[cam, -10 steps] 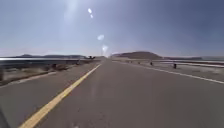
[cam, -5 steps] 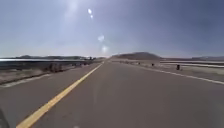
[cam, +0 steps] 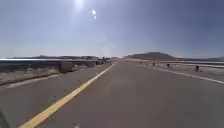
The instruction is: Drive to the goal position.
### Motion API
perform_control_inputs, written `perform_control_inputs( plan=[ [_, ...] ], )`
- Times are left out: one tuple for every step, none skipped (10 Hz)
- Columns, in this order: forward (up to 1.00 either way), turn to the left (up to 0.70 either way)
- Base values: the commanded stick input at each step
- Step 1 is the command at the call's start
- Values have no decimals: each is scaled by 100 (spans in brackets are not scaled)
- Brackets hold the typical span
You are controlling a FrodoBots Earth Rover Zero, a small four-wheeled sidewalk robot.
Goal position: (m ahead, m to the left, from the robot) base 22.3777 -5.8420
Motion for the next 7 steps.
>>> perform_control_inputs(
  plan=[
    [85, 0],
    [85, 0],
    [85, 0],
    [85, 0],
    [85, 0],
    [85, 0],
    [85, 0]
  ],
)
